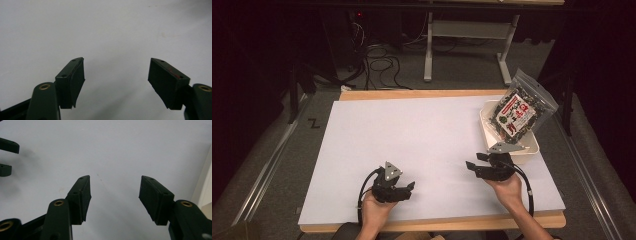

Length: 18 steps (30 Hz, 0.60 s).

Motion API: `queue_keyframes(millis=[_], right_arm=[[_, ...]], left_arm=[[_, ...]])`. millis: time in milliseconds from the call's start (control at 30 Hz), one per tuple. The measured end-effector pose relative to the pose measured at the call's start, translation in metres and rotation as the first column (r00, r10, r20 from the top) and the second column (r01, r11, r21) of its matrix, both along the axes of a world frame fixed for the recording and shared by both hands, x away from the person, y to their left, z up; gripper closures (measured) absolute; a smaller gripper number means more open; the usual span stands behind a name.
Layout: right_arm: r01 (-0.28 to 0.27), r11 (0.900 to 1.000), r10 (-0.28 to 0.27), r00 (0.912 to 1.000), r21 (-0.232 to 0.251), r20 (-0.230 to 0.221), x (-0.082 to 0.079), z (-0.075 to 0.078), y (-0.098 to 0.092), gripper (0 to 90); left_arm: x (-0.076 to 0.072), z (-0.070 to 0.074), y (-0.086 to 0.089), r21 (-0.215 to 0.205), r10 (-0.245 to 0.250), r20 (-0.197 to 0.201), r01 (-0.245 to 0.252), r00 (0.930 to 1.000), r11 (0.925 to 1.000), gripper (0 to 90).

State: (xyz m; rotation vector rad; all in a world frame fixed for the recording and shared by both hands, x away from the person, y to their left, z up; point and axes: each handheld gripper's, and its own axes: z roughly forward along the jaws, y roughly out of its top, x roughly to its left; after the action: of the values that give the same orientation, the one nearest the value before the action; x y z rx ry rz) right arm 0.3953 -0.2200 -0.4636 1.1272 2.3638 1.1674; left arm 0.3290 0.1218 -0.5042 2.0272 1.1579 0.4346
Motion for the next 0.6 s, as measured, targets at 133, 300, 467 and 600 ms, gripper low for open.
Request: queue_keyframes(millis=[133, 300, 467, 600], right_arm=[[0.004, 1.0, -0.004, 1.0, 0.0, -0.004, 0.0, -0.005, 0.001, 43.1], [-0.001, 1.0, 0.001, 1.0, -0.008, -0.009, 0.0, -0.011, 0.003, 42.8], [-0.006, 1.0, 0.006, 0.9999, -0.022, -0.01, -0.001, -0.015, 0.005, 42.5], [-0.002, 1.0, 0.002, 1.0, -0.022, -0.007, -0.001, -0.019, 0.005, 41.4]], left_arm=[[0.0, 0.0, 0.001, -0.007, 0.002, -0.004, -0.002, 1.0, 1.0, 29.9], [0.0, 0.0, 0.0, -0.006, 0.0, -0.003, 0.0, 1.0, 1.0, 29.9], [0.0, 0.0, 0.001, -0.007, 0.004, -0.004, -0.004, 1.0, 1.0, 29.9], [0.0, 0.0, 0.0, -0.006, 0.001, -0.004, -0.001, 1.0, 1.0, 29.9]])
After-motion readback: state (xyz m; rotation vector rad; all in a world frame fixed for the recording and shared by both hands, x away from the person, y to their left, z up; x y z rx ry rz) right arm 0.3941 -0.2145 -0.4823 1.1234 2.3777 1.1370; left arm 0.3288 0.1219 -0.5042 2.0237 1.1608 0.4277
